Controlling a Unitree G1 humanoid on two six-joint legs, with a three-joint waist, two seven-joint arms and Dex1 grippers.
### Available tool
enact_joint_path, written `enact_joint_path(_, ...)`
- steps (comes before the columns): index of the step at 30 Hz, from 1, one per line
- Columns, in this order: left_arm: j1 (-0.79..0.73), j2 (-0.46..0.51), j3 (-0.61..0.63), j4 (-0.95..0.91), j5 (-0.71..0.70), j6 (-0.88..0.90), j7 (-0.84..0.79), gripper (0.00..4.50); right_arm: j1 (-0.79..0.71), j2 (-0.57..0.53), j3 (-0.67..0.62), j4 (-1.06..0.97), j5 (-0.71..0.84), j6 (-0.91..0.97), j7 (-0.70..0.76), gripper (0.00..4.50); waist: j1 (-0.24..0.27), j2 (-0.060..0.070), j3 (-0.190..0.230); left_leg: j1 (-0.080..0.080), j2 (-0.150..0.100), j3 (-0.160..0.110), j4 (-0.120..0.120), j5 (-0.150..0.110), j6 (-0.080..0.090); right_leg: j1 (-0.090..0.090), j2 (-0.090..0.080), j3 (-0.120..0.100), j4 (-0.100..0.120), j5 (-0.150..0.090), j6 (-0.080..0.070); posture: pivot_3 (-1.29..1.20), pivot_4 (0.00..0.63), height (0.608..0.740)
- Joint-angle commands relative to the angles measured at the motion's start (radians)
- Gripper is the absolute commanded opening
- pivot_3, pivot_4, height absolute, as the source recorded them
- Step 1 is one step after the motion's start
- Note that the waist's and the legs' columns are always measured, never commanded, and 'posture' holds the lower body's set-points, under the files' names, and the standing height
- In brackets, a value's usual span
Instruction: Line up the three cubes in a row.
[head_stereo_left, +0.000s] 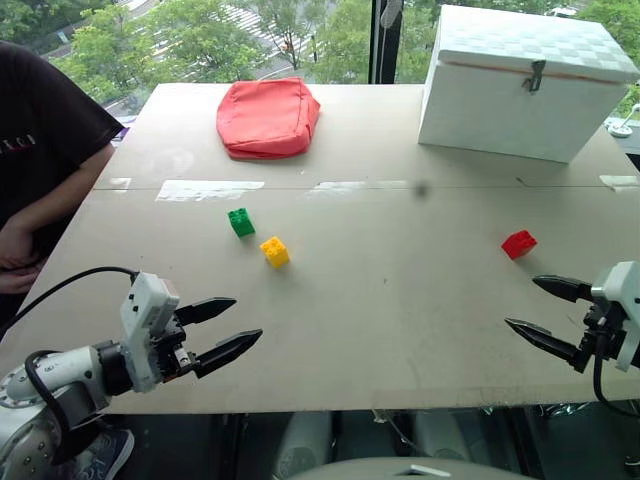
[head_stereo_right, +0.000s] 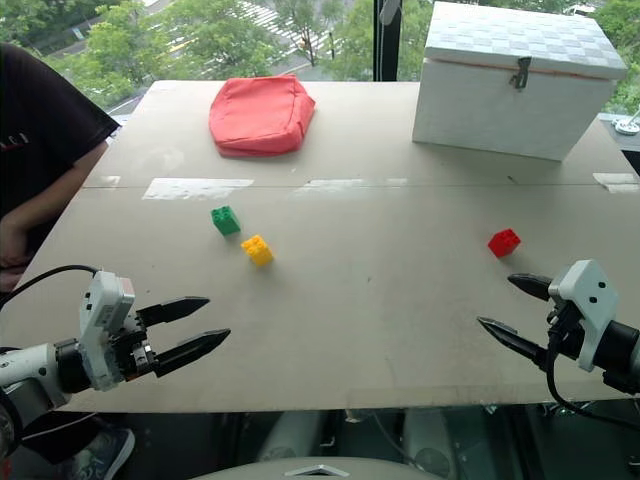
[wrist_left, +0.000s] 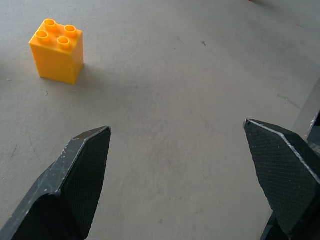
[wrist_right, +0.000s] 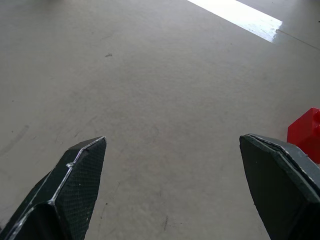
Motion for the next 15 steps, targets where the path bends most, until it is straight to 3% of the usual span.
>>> enact_joint_path(1,-0.043,0.003,0.015,-0.012,-0.006,0.003,0.001,4.35,-0.009,0.018,0.001,-0.028,-0.003,-0.004,-0.031,4.38,0.000,0.000,0.000,0.000,0.000,0.000,0.000,0.000,0.000,0.000,0.000,0.000,0.000,0.000,0.000,0.00,0.150,0.740)
enact_joint_path(8,-0.192,-0.070,-0.012,-0.031,-0.127,0.104,0.149,4.35,-0.070,0.069,0.060,-0.042,-0.040,0.019,-0.160,4.38,0.001,-0.002,0.001,0.000,0.000,0.001,0.001,-0.001,0.001,0.000,0.001,0.000,0.000,0.000,0.001,0.00,0.150,0.740)
enact_joint_path(15,-0.226,-0.006,-0.105,-0.130,-0.026,0.054,0.055,4.35,-0.236,0.063,0.068,-0.010,0.026,0.216,-0.316,4.38,-0.001,-0.003,0.002,0.002,0.000,0.003,0.002,-0.001,0.000,0.000,0.002,0.001,0.002,0.000,0.000,0.00,0.150,0.740)
